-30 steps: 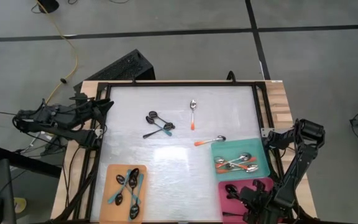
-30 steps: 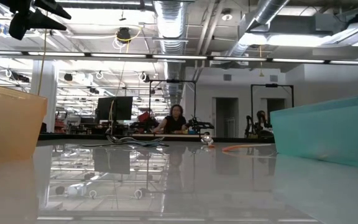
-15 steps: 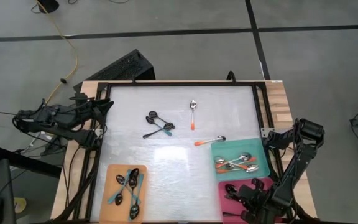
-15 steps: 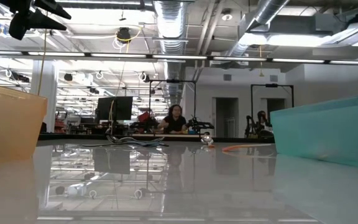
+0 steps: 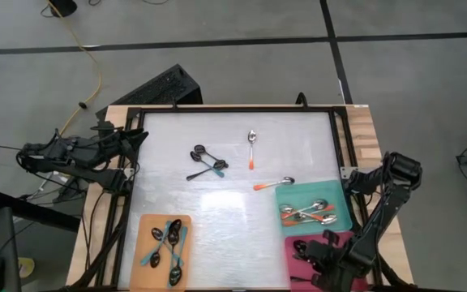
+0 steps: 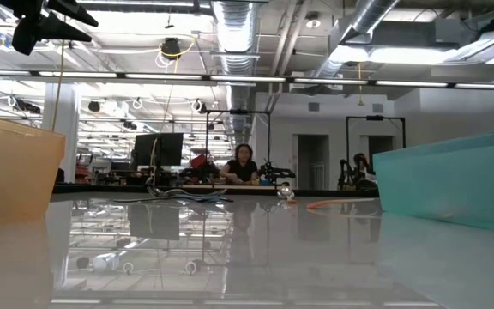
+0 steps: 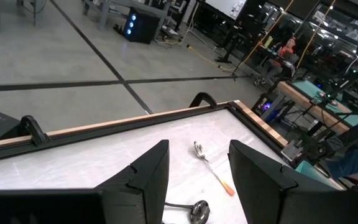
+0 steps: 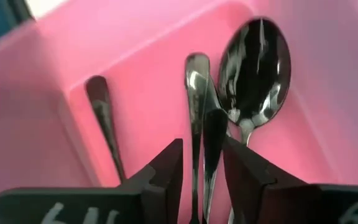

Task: Sort silverware by color (type)
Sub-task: Put the orange spoon into the blue bin

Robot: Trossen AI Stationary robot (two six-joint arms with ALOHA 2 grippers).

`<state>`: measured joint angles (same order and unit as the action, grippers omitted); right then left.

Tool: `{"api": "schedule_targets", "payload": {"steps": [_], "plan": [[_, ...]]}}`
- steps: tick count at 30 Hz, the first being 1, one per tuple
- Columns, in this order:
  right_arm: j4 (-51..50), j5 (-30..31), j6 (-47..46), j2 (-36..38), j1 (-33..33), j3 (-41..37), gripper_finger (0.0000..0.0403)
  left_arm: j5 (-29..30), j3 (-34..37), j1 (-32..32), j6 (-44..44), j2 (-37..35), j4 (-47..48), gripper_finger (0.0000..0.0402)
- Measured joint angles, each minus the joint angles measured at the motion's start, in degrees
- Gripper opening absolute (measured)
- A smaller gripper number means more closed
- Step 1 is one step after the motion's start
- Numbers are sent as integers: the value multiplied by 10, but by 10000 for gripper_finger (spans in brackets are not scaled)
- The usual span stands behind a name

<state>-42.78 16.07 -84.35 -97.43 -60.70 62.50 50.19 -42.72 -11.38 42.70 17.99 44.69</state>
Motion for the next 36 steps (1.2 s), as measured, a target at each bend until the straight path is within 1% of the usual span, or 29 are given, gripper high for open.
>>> {"api": "schedule_targets", "payload": {"steps": [5,12,16,22,26,29,33,36], "plan": [[-1,-13,64,49,27,0,123,0,0,0,0,0,0,151],[-2,-12,164,154,70,0,123,0,0,0,-1,0,0,151],[-1,27,240,214,120,0,123,0,0,0,-28,0,0,151],[0,125,386,280,218,0,123,-1,0,0,-30,0,1,151],[0,196,469,294,300,0,123,-25,0,0,-30,0,0,151],[0,232,489,290,368,0,123,-48,0,0,-30,0,0,151],[12,244,470,262,461,0,123,-53,0,0,-30,0,0,151],[48,244,460,227,524,0,123,-48,0,0,-30,0,0,151]]}}
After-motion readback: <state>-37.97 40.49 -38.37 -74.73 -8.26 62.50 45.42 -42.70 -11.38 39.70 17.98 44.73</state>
